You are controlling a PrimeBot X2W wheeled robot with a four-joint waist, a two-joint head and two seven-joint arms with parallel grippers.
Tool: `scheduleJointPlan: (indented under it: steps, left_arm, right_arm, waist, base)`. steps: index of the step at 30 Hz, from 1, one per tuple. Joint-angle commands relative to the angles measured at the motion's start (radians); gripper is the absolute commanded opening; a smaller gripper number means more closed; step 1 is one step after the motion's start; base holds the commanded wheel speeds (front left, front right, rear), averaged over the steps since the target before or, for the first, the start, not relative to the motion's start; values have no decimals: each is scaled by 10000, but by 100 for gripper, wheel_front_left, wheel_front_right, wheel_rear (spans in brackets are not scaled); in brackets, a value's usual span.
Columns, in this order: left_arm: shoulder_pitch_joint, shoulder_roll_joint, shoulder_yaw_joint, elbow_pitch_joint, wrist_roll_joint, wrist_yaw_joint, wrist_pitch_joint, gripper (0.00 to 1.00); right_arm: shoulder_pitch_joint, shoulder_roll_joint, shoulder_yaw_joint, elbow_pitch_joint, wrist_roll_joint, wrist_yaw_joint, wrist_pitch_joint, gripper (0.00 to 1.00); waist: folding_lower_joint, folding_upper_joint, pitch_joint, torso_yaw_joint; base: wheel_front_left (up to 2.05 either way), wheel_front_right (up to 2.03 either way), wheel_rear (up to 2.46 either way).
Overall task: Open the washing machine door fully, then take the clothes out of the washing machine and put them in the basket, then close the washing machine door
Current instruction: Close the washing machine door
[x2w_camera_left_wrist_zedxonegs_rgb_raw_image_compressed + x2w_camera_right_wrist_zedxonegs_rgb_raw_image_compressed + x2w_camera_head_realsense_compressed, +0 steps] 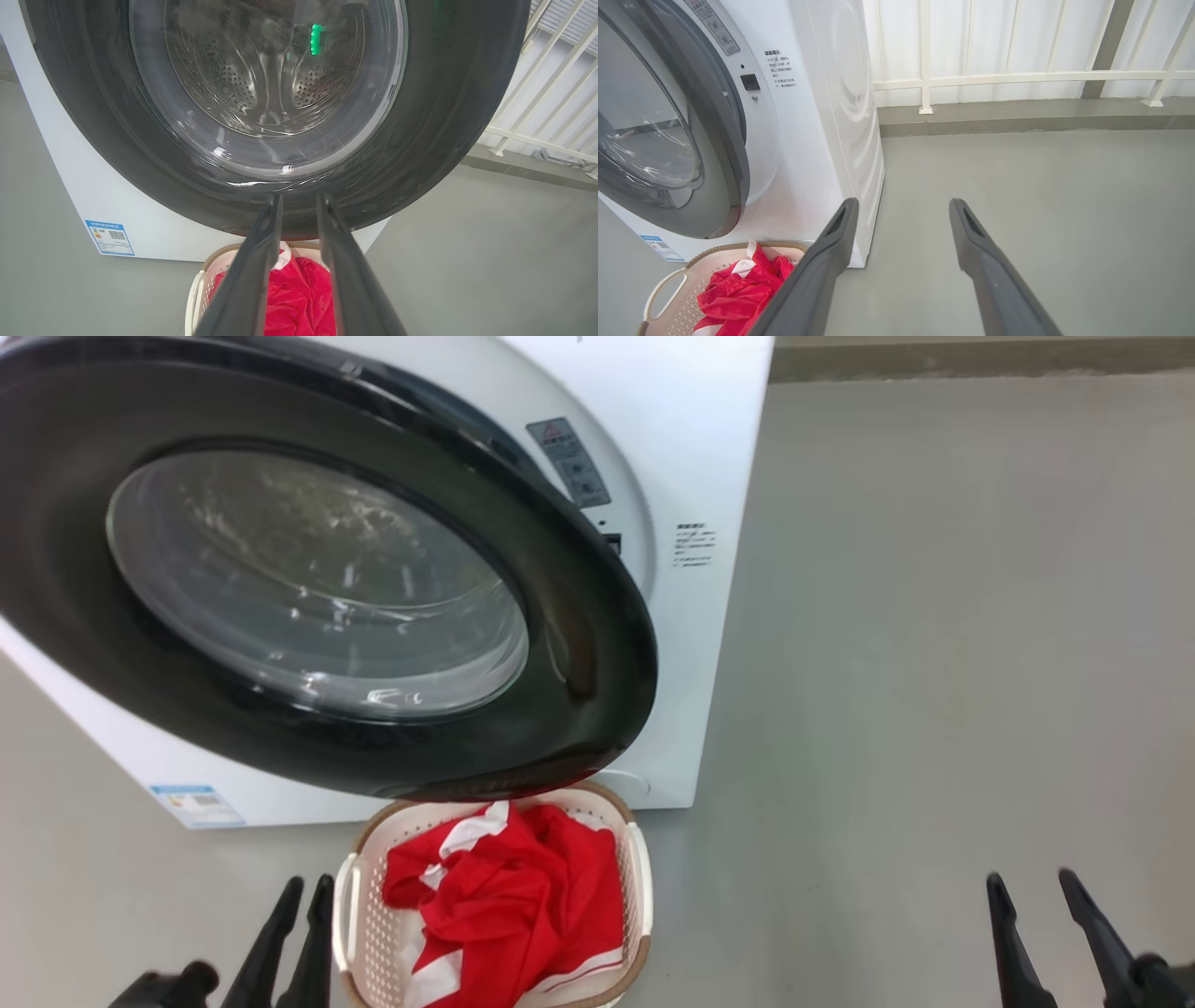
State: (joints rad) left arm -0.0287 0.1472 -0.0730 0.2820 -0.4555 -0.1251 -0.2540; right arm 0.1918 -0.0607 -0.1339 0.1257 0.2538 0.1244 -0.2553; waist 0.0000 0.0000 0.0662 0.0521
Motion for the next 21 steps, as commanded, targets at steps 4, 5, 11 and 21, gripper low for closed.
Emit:
scheduleJointPlan:
  steps: [4,5,11,21]
  left_arm:
    - [329,230,690,-686,314,-56,-78,47]
    - [423,235,777,-771,419,-56,-78,50]
    - [872,114,1248,-1223,955,-56,-78,93]
    - [1433,-32,1665,-1845,1933,-56,-78,100]
  right_arm:
    - [247,-184,54,-317,82,63,-65,100]
    - [294,-182,30,-326,92,63,-65,100]
    - [580,-186,-103,-400,146,63,-65,100]
    - [943,-80,-458,-505,339,63,-65,100]
  waist:
    - [0,0,-268,-275]
    - [0,0,-308,-303]
    - [0,0,-484,-393]
    - [0,0,-636,-294]
  base:
    - [0,0,0]
    - [0,0,0]
    - [0,0,0]
    - [0,0,0]
